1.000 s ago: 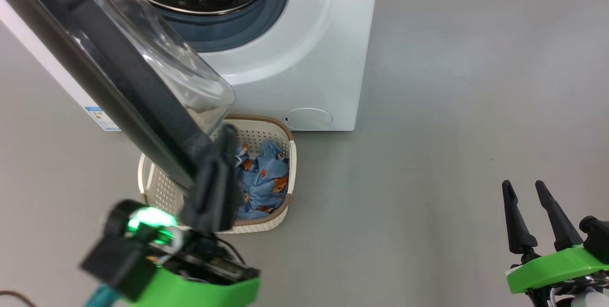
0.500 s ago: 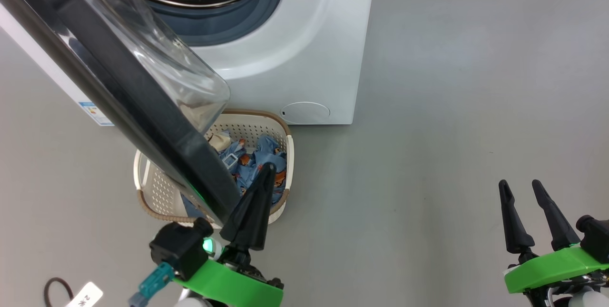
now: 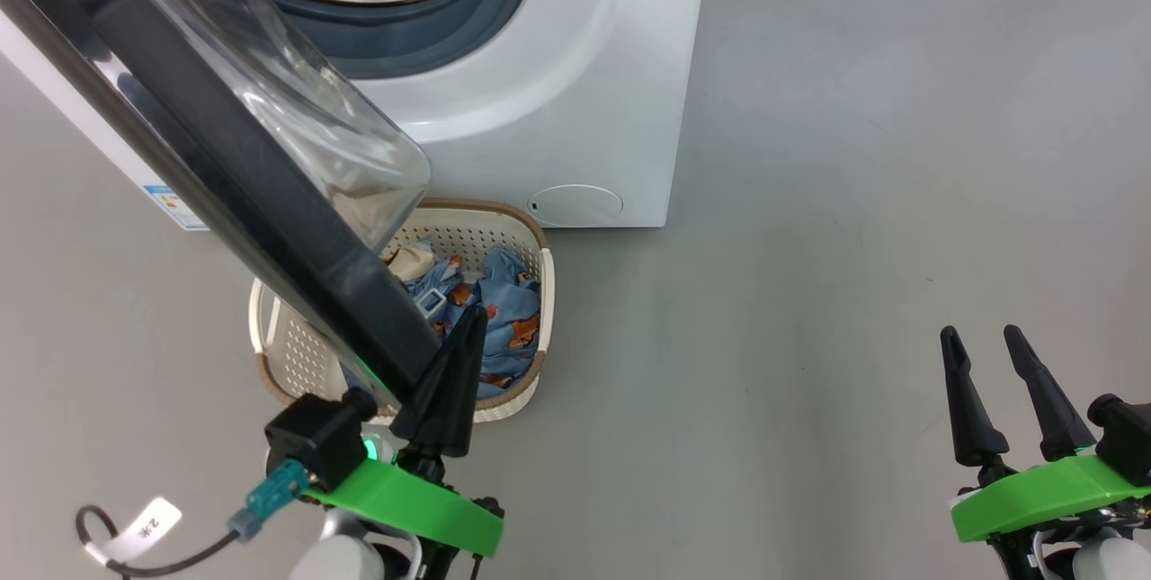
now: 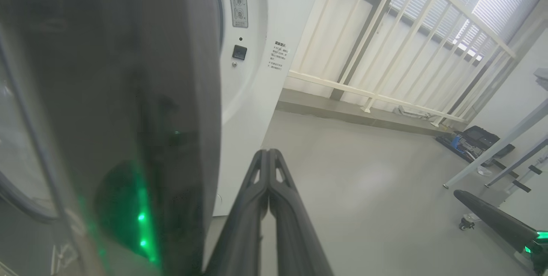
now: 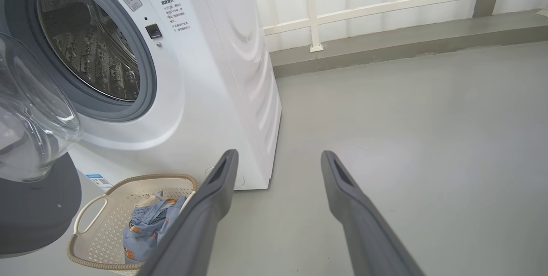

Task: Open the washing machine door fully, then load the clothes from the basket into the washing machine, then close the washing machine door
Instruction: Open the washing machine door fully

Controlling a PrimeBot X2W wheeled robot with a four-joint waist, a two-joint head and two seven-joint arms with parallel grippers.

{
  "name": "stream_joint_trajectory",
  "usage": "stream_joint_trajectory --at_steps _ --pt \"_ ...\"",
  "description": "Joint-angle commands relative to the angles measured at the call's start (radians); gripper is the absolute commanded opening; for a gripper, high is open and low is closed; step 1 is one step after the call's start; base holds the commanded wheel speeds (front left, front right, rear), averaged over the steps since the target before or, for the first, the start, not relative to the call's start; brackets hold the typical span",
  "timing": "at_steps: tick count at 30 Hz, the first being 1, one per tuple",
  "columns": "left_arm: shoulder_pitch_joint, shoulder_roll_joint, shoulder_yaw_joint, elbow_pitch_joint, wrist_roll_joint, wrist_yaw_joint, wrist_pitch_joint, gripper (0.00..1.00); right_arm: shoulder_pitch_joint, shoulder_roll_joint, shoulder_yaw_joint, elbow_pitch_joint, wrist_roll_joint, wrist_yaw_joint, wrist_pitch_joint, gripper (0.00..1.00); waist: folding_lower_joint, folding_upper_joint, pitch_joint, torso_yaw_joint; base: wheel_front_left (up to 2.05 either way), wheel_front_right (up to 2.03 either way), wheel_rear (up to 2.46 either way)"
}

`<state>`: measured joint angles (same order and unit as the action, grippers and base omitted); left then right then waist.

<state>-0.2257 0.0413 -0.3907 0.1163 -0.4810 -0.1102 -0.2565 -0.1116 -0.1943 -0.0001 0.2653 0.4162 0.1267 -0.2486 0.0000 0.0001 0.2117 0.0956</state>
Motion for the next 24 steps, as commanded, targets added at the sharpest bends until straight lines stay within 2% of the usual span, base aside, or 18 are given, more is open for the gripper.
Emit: stream_joint_trajectory --at_steps 1,24 --pt "-0.036 0.009 0.045 -0.011 -0.014 0.000 -0.005 0.00 -0.014 -0.013 0.018 -0.027 -0.014 0.004 -0.013 1.00 0.0000 -0.0001 0.002 0.000 0.00 0.00 0.00" --pt "-0.022 0.009 0.101 0.048 -0.012 -0.007 -0.005 0.00 -0.014 -0.026 0.020 -0.036 -0.019 0.004 -0.013 1.00 0.0000 -0.0001 -0.005 0.041 0.00 0.00 0.00"
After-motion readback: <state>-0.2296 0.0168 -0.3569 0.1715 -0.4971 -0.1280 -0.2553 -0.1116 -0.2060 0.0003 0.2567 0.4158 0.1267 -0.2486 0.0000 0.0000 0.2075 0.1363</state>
